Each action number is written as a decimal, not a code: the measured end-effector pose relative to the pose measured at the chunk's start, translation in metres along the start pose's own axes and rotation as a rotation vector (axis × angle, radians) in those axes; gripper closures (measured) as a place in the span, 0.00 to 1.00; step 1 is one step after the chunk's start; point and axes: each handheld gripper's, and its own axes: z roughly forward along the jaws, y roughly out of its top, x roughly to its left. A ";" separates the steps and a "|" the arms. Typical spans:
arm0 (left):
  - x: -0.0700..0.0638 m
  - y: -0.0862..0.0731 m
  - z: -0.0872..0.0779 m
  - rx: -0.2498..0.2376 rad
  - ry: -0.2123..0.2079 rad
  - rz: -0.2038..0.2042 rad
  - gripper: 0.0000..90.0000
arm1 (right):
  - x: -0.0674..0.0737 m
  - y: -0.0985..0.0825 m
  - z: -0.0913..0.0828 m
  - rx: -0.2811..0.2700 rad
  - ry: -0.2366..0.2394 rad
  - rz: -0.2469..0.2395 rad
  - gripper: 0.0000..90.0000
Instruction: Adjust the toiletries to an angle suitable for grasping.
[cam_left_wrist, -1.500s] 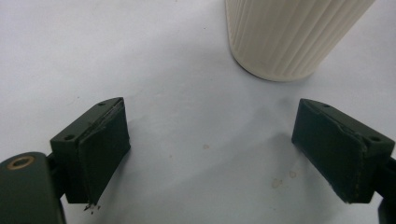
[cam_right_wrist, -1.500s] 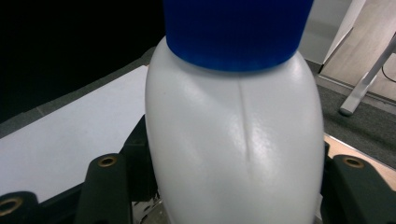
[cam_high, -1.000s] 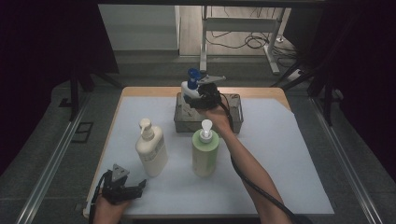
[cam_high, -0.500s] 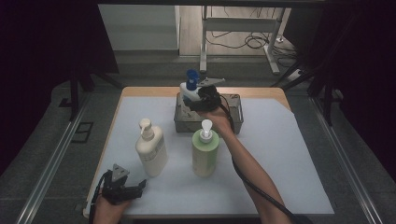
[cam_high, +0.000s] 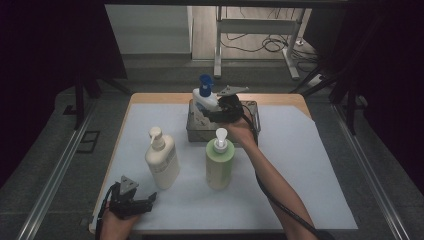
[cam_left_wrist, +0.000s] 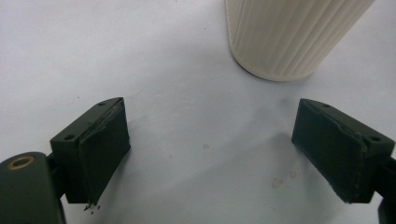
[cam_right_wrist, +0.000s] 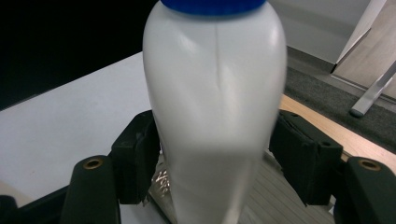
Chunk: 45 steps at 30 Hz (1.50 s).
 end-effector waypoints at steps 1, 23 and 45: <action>0.000 0.000 0.000 0.000 0.000 0.000 0.12 | -0.001 -0.001 -0.002 0.000 0.002 0.002 0.38; 0.000 0.000 0.000 -0.002 0.000 0.000 0.12 | -0.015 -0.024 -0.032 0.073 -0.001 0.041 0.62; 0.000 0.000 0.000 -0.002 -0.001 -0.001 0.12 | -0.026 -0.040 0.015 0.186 -0.077 0.100 0.98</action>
